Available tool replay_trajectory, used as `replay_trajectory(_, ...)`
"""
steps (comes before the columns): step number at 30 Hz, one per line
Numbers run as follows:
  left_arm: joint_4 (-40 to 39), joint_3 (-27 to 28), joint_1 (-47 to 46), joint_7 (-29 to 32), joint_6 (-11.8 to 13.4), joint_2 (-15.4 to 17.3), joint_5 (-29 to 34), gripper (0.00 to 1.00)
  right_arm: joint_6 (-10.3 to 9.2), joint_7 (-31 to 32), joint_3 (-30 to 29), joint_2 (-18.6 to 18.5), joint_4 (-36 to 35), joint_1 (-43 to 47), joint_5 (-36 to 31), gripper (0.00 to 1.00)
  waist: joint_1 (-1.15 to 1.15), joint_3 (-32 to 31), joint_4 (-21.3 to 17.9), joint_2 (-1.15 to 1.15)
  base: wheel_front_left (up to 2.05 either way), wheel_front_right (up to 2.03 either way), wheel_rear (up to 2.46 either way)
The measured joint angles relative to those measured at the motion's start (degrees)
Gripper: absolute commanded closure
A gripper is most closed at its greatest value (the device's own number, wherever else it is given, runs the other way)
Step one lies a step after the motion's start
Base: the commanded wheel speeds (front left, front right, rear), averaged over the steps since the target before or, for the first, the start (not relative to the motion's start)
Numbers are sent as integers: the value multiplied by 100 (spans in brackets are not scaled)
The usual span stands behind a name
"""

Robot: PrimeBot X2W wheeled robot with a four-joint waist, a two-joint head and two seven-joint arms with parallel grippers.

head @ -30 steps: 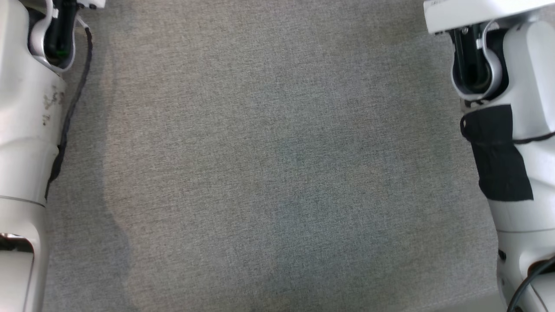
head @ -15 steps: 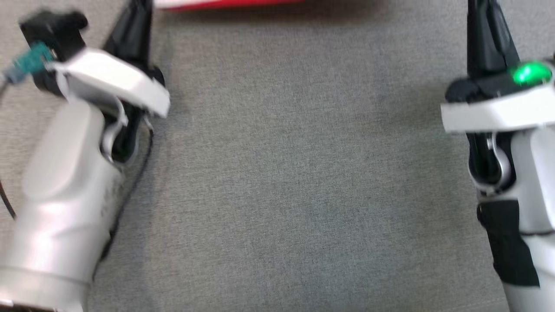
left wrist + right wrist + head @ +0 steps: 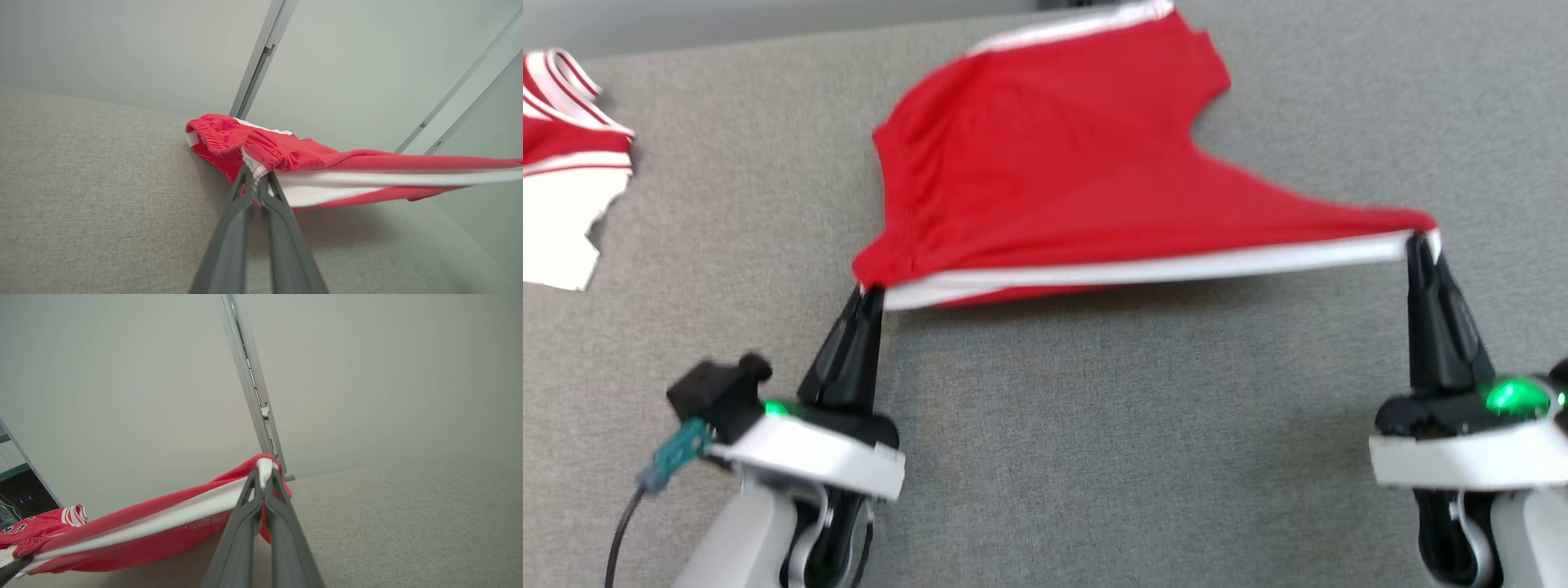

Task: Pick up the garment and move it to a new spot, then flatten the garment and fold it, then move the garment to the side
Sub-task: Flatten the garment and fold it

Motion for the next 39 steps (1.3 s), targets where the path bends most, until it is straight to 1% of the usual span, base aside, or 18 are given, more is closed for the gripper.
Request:
replay_trajectory(5,-889,211,1013,-16,327,-3,19,100,1,0,33,84,-367,725,31,100,0,-393,-31,0,0,0,0)
replay_trajectory(11,-1689,249,1928,-24,604,-9,172,100,0,-1,110,92,-705,1300,21,100,0,-725,-140,0,0,0,0)
replay_trajectory(15,-2123,232,2324,-27,727,46,244,100,-2,-4,149,64,-909,1625,15,100,0,-827,-217,0,0,0,0)
replay_trajectory(20,-2383,169,2708,97,780,146,235,100,-3,-8,170,77,-913,1883,76,100,0,-818,-219,0,0,0,0)
replay_trajectory(25,-2280,9,2651,223,740,114,222,100,-8,-9,178,75,-632,1737,90,100,0,-760,-133,0,0,0,0)
replay_trajectory(30,-1827,-109,2163,343,613,-3,169,100,-8,-9,156,-29,-153,1309,91,100,0,-695,26,0,0,0,0)
replay_trajectory(31,-1710,-118,2033,358,582,-53,149,100,-8,-9,140,-49,-45,1192,92,100,0,-682,66,0,0,0,0)
replay_trajectory(32,-1474,-132,1740,416,526,-131,89,100,-8,-9,103,-85,208,960,94,100,0,-653,152,0,0,0,0)
replay_trajectory(39,-426,-209,693,589,364,-436,13,100,-8,36,107,-248,1034,-5,83,100,0,-540,478,0,0,0,0)
